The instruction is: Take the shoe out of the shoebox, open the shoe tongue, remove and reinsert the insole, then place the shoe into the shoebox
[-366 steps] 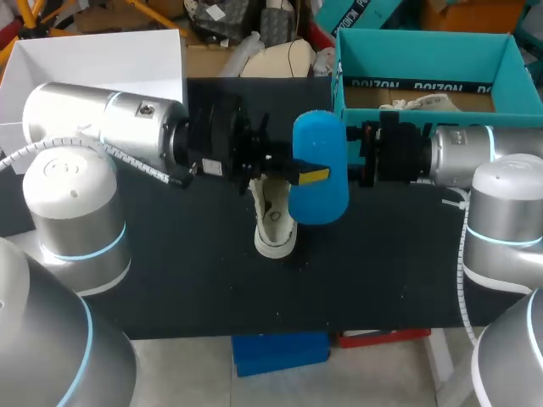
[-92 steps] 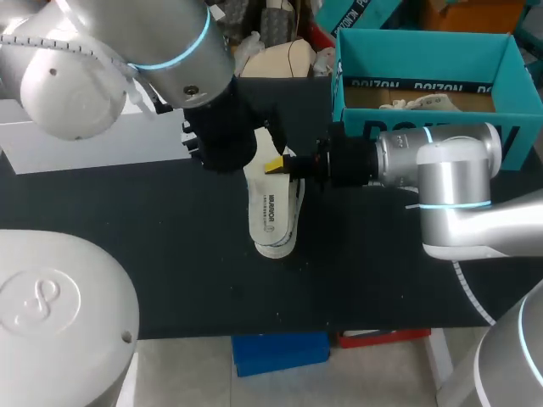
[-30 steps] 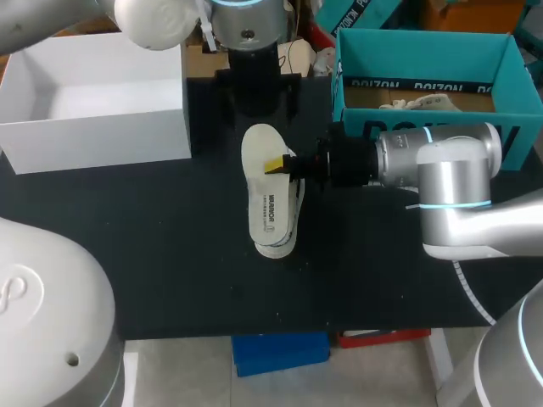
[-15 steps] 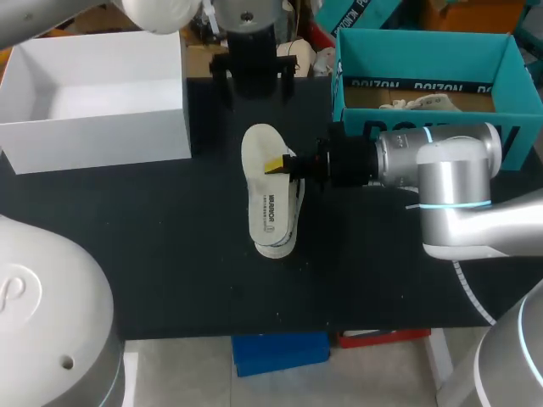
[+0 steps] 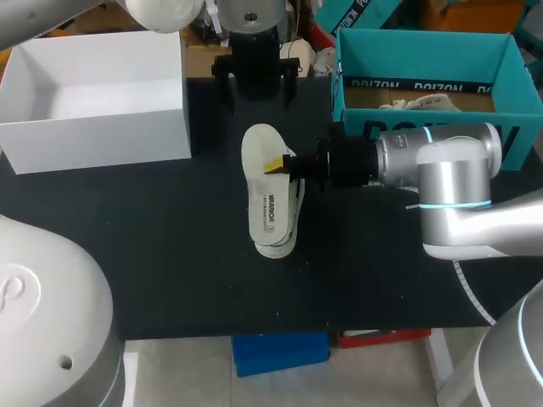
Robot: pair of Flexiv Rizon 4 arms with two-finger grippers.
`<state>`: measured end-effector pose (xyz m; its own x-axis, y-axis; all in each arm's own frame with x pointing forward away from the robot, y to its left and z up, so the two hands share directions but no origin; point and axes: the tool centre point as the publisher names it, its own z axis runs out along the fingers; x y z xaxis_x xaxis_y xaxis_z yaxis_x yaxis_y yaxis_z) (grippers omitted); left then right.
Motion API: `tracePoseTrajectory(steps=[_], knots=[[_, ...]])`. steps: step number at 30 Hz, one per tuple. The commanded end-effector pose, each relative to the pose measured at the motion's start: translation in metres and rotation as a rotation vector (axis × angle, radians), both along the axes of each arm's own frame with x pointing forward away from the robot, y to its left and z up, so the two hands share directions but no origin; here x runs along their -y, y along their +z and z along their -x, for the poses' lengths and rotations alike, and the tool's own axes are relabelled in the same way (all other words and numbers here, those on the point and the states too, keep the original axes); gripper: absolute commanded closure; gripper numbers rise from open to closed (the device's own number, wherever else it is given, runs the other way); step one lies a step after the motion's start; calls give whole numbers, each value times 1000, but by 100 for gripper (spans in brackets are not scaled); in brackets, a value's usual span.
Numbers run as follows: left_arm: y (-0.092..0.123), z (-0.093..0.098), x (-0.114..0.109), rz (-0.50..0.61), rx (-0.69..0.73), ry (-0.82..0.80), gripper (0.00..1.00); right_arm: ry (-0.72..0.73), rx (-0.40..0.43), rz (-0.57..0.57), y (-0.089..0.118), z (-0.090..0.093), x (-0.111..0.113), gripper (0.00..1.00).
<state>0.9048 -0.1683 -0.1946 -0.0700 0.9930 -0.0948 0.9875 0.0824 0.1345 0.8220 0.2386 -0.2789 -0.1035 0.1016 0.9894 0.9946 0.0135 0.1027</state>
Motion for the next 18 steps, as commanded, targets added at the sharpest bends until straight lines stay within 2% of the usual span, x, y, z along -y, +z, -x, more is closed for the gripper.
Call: tracePoseTrajectory(steps=[1, 8, 18], knots=[[2, 24, -5, 3, 22, 2, 0, 0, 0, 0, 0, 0, -1, 100], [0, 63, -6, -2, 22, -12, 0, 0, 0, 0, 0, 0, -1, 100], [-14, 118, -2, -24, 7, -55, 0, 0, 0, 0, 0, 0, -1, 100]])
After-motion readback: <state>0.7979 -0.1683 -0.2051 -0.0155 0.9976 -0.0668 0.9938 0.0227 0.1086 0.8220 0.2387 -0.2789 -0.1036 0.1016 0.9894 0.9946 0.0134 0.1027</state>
